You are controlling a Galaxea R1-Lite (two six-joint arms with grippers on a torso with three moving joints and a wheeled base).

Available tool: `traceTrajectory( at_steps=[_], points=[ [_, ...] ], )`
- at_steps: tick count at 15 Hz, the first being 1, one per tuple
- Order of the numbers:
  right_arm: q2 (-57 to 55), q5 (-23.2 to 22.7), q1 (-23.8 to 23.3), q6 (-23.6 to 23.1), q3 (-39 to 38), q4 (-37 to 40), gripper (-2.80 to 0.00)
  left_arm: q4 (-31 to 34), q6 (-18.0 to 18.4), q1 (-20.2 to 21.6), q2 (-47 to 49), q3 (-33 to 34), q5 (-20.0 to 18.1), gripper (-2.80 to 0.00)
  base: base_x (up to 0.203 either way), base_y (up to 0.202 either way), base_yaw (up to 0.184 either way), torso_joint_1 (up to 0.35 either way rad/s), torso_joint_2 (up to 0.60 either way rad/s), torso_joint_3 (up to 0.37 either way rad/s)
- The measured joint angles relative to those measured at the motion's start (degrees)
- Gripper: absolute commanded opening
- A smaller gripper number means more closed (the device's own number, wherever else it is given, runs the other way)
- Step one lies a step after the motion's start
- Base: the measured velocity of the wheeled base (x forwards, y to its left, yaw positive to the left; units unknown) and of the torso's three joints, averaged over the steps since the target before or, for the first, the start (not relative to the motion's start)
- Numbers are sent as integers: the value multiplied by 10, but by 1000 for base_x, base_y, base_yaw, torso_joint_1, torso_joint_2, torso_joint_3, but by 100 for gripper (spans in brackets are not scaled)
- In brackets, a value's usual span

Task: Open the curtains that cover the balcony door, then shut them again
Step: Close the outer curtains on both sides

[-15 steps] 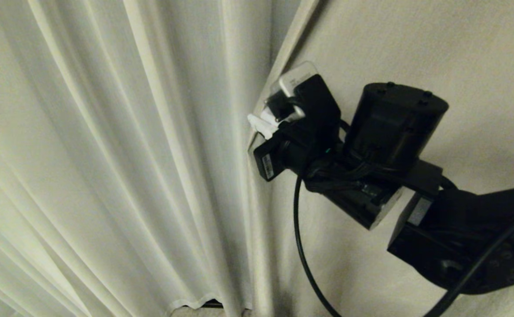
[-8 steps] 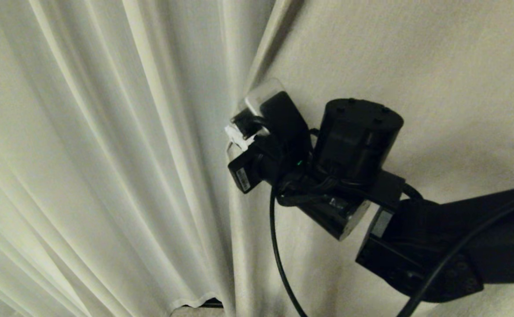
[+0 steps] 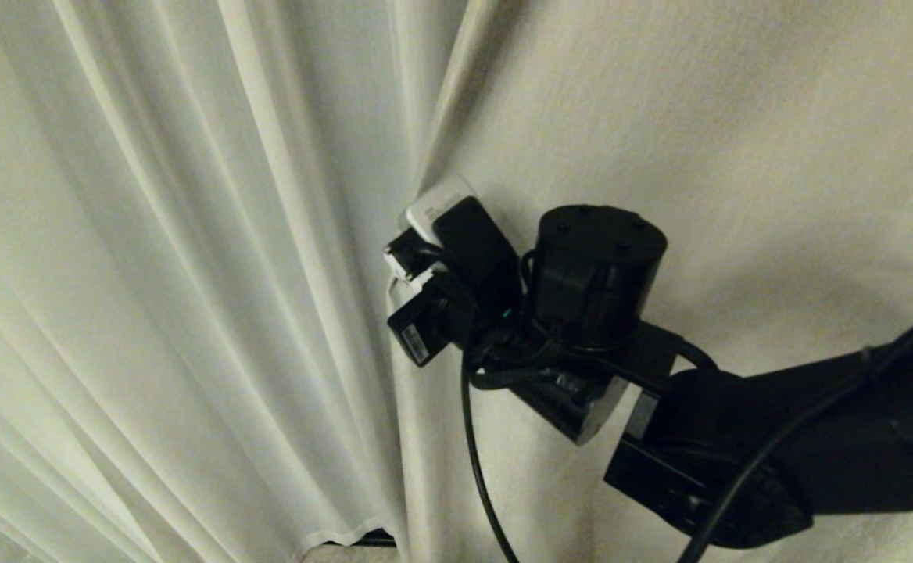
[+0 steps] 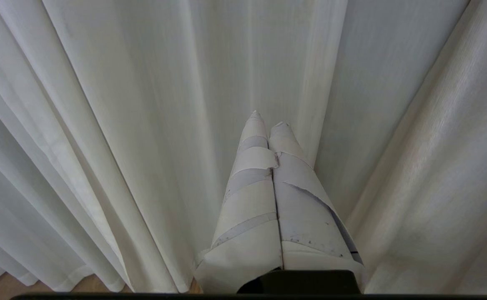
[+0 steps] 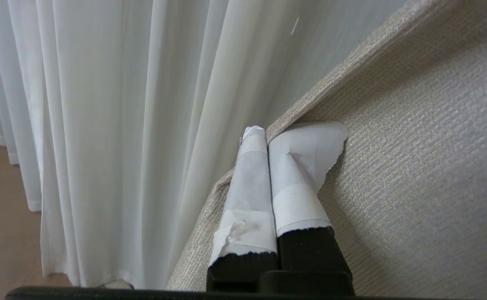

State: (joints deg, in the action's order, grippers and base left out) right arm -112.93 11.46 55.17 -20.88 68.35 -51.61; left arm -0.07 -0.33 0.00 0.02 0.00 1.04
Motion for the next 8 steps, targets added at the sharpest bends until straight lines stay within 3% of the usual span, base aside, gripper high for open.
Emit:
traceTrajectory(
  at_steps=[8],
  points=[
    [31, 1, -2, -10, -7, -3, -280, 0, 0, 0, 0, 0, 0, -280, 0, 0, 0, 0, 0, 0]
  ],
)
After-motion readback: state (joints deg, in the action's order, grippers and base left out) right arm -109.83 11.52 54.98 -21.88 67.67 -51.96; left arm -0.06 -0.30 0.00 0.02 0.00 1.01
